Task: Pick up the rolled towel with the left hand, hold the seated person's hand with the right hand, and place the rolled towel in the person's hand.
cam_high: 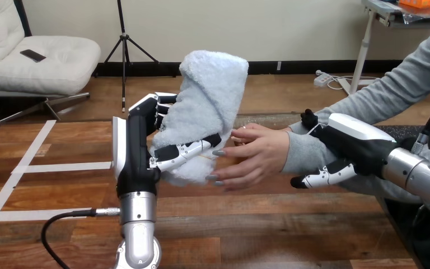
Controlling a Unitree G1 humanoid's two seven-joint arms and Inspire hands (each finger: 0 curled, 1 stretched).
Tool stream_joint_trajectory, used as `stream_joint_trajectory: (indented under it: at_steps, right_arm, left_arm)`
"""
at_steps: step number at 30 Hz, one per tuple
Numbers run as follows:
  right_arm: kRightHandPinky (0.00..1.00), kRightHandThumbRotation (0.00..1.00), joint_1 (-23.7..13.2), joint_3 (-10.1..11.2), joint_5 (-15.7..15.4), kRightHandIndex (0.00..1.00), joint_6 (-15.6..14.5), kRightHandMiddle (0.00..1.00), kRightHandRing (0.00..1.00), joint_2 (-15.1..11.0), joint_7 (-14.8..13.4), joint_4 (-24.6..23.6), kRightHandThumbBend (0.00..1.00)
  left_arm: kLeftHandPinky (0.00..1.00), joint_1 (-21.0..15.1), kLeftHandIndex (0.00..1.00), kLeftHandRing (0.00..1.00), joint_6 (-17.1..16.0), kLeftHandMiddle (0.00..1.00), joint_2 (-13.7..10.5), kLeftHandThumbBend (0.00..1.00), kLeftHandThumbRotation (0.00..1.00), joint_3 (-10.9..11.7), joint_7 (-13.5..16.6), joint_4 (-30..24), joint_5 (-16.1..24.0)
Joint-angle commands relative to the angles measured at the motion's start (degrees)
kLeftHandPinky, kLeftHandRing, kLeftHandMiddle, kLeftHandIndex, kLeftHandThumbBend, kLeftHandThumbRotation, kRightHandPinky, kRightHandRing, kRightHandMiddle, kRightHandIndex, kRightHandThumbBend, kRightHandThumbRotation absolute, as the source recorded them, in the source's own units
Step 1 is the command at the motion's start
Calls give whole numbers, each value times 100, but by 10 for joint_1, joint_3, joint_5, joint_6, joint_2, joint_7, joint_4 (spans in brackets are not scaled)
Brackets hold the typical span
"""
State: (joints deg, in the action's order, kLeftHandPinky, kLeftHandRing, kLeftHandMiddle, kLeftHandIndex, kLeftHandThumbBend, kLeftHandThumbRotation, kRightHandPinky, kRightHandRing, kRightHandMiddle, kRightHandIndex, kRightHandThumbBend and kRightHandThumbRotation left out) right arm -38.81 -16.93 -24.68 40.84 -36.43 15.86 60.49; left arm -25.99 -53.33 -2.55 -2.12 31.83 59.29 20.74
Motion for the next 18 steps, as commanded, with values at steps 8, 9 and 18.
stream_joint_trajectory:
  at_steps: [8,9,18]
  right_arm:
    - [29,38,-19,18,12,33,10,33,30,-9,-4,-30,74]
    - [29,38,-19,18,13,33,9,33,30,-8,-4,-30,74]
    - [29,38,-18,18,13,33,9,32,29,-7,-3,-29,74]
  left_arm:
    - [34,-60,42,38,-15,41,14,56,0,-5,7,-4,-1]
    - [34,-60,42,38,-15,41,14,56,0,-5,7,-4,0]
    - [34,-66,42,37,-18,41,23,56,0,-8,21,3,7]
